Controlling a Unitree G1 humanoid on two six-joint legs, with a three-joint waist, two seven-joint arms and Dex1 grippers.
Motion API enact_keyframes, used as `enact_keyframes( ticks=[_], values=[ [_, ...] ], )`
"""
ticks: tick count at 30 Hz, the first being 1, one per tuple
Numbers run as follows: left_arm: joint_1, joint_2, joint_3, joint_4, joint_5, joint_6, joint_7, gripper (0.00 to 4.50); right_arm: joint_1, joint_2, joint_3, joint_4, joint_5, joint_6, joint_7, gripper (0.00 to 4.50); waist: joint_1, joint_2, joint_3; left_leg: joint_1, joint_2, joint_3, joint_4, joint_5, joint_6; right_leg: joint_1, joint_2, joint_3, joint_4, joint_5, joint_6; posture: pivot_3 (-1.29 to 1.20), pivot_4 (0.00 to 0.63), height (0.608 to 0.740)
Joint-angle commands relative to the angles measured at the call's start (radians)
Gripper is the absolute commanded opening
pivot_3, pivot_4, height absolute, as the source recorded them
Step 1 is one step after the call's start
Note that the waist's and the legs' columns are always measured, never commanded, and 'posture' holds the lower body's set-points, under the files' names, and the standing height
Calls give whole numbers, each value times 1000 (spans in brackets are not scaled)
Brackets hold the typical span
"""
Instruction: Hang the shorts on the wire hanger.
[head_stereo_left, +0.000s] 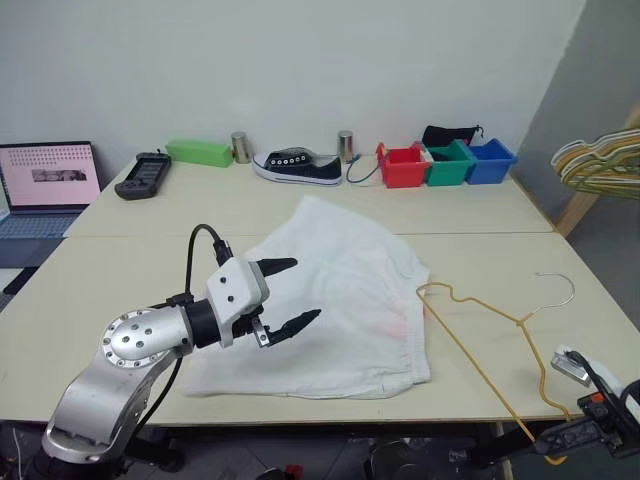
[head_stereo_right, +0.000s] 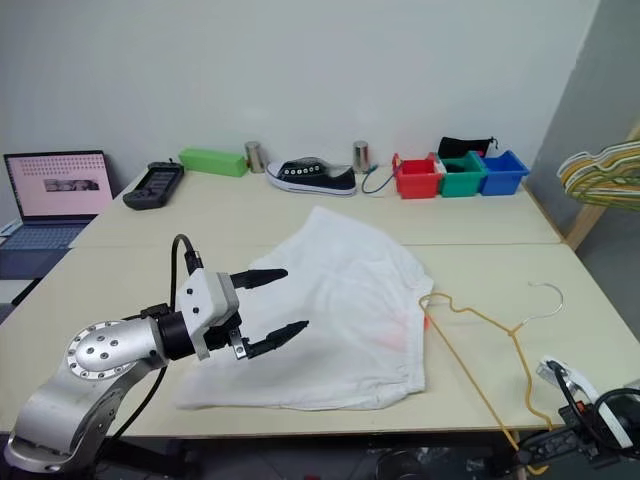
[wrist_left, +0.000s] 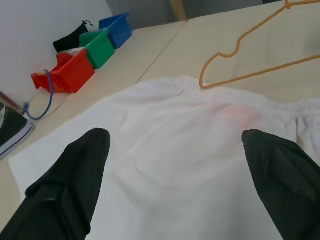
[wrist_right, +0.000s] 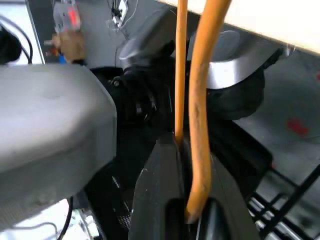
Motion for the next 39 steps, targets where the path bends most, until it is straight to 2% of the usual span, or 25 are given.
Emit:
enact_keyframes(
  ticks=[1, 6, 9, 12, 18, 23, 31, 36, 39],
  values=[
    [-11, -4, 11, -49, -10, 19, 27, 4472, 0, 43, -121, -37, 76, 72, -69, 0, 4, 1, 0, 0, 0, 0, 0, 0, 0, 0, 0, 0, 0, 0, 0, -260, 54, 740],
    [-34, 5, 3, -40, -13, 25, 14, 4472, 40, 89, -157, -60, 118, 85, -143, 0, 8, 1, 1, -2, 0, -1, -1, -1, 0, -2, -1, -1, -1, -1, -1, -261, 57, 740],
    [-42, 10, 2, -37, -14, 25, 3, 4472, 51, 116, -164, -79, 156, 91, -177, 0, 13, 3, 0, -15, 0, -1, -1, 0, 1, -15, 0, -1, 0, 0, 0, -258, 61, 740],
    [-46, 13, -2, -40, -12, 27, -1, 4472, 55, 139, -166, -98, 195, 95, -219, 0, 18, 5, 0, -20, 0, 2, -1, 3, 6, -19, 1, 1, 0, 4, 7, -253, 64, 740],
    [-36, 21, 17, -48, -25, 39, -7, 4472, 126, 131, -231, -84, 246, 95, -263, 0, 59, 7, 2, -28, -1, 4, 0, 2, 6, -29, 4, 0, 1, 4, 7, -253, 71, 740],
    [-36, 20, 18, -41, -26, 38, -15, 4472, 204, 135, -314, -95, 292, 95, -290, 0, 84, 7, 4, -29, -1, 4, 0, 2, 6, -29, 4, 0, 1, 4, 6, -276, 74, 740],
    [-71, 18, -9, -14, -22, 26, -33, 4472, 311, 170, -390, -122, 304, 87, -330, 0, 86, 7, 4, -29, 0, 5, 0, 2, 6, -30, 4, 1, 1, 2, 3, -298, 78, 740],
    [-91, 15, -16, 0, -18, 25, -46, 4472, 320, 196, -379, -182, 333, 79, -343, 0, 84, 7, 5, -29, 0, 5, 0, 2, 6, -30, 5, 1, 1, 2, 3, -302, 80, 740],
    [-92, 18, -16, 5, -16, 20, -53, 4472, 268, 225, -362, -208, 369, 90, -363, 0, 83, 7, 6, -29, 0, 6, 0, 2, 6, -30, 5, 1, 1, 2, 3, -296, 77, 740]
  ],
)
